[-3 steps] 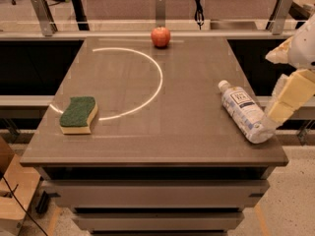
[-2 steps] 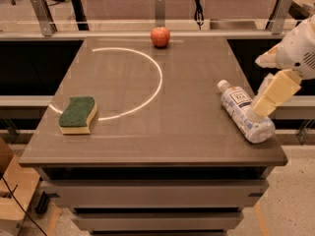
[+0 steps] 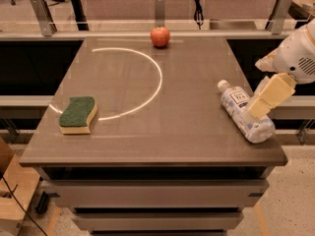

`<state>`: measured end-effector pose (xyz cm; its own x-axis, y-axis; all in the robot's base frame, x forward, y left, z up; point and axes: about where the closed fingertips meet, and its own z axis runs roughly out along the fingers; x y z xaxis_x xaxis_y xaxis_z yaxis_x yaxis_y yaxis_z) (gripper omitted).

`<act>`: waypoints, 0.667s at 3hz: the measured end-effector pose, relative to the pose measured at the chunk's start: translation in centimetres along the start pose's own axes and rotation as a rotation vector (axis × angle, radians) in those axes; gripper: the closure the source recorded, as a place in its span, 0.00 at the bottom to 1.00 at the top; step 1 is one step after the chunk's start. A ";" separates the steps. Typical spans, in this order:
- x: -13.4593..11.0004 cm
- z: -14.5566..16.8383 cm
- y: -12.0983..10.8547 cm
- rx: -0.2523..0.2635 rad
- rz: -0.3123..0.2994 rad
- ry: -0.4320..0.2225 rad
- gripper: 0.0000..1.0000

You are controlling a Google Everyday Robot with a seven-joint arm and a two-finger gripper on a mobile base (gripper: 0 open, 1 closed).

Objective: Pick blue plastic bottle

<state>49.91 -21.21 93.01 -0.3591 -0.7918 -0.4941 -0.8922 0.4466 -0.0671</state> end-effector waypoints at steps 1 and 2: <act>0.0 2.6 -0.7 0.036 0.041 -0.013 0.00; 1.0 6.0 -1.7 0.054 0.078 0.035 0.00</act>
Offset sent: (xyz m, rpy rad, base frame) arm 0.0463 0.0078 -0.0981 -0.0952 0.0370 -0.1562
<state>52.67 -20.25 87.48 -0.4370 -0.7676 -0.4689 -0.8456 0.5283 -0.0767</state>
